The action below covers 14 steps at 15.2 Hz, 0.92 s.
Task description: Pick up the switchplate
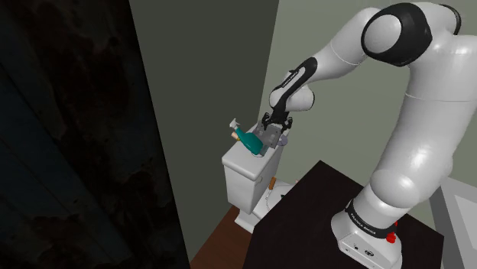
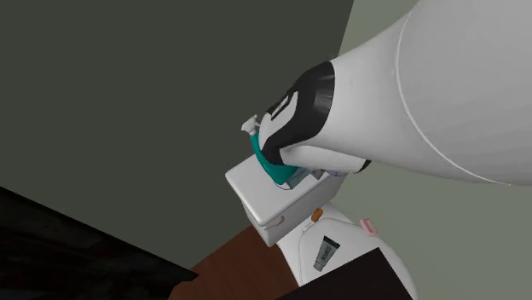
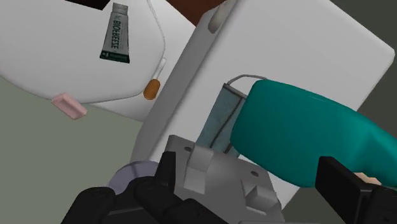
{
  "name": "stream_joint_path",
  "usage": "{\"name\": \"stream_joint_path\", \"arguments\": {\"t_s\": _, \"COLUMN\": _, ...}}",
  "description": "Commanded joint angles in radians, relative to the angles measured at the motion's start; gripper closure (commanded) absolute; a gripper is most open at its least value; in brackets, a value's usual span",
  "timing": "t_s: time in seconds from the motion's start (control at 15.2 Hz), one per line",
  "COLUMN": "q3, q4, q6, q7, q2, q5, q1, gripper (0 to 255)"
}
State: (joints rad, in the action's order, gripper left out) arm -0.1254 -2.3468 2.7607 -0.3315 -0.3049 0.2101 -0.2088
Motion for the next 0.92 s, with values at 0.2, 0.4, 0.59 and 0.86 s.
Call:
{"name": "stream_joint_path", "arguments": {"t_s": 0.2, "q3": 0.032, "q4": 0.121, "q6": 0.083, "q7": 0.018, "q2": -0.195, "q5": 0.088, "q1": -0.068, "gripper": 0}}
{"name": "stream_joint_path", "arguments": {"t_s": 0.4, "q3": 0.048, "q4": 0.154, "q6": 0.113, "q7": 0.025, "q2": -0.255, "q5": 0.107, "q1": -0.089, "gripper": 0}}
{"name": "stream_joint_path", "arguments": {"t_s": 0.59, "q3": 0.063, "q4": 0.168, "q6": 0.140, "q7": 0.036, "q2": -0.296, "q5": 0.117, "q1": -0.101, "gripper": 0}}
{"name": "stream_joint_path", "arguments": {"t_s": 0.86, "q3": 0.076, "q4": 0.182, "q6": 0.163, "q7": 0.044, "q2": -0.331, "q5": 0.124, "q1": -0.112, "gripper": 0}}
